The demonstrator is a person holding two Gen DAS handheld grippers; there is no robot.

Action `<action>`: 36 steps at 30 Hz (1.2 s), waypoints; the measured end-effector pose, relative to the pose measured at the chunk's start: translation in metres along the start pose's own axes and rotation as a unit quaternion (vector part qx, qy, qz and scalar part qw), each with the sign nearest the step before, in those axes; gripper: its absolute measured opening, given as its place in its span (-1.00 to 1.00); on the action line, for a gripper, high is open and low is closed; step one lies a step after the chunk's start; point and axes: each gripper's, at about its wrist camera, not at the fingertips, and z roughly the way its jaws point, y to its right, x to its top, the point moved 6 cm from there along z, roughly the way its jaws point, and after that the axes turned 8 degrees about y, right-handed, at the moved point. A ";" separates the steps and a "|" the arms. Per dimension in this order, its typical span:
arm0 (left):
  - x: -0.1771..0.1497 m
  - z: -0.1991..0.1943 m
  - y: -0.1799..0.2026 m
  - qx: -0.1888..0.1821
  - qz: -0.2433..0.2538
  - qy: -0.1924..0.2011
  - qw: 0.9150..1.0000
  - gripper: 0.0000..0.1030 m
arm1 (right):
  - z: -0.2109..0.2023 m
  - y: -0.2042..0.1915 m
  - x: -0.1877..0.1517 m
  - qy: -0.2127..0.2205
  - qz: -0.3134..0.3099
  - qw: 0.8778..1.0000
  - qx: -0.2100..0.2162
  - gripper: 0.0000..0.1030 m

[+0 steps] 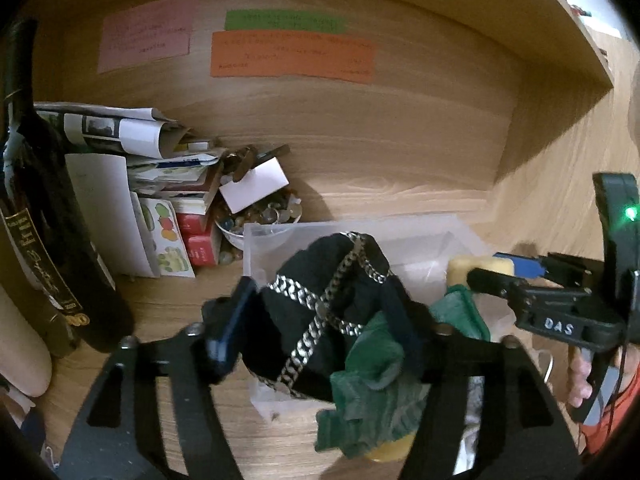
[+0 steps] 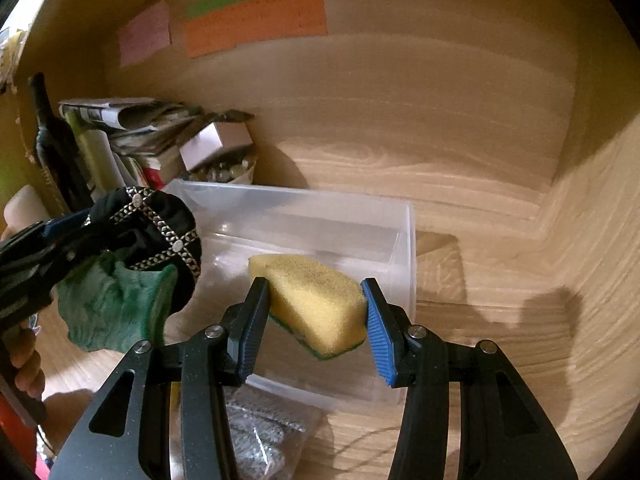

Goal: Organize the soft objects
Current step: 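Carry beanie into the clear box with left tool while right tool drops sponge in, then grasp the green striped sock with left tool while right tool grasps white cloth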

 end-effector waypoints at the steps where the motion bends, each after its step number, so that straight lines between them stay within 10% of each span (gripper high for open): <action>1: -0.002 0.000 0.001 -0.001 0.004 -0.001 1.000 0.42 | 0.001 0.000 0.000 -0.002 0.001 1.000 0.001 -0.15; 17: -0.020 0.001 0.002 -0.007 0.012 -0.040 0.999 0.85 | 0.010 -0.012 -0.005 -0.031 -0.013 0.999 0.009 -0.11; 36: -0.024 -0.046 0.001 -0.013 0.019 -0.028 0.999 0.95 | -0.064 -0.021 0.005 0.047 -0.015 0.999 0.018 0.58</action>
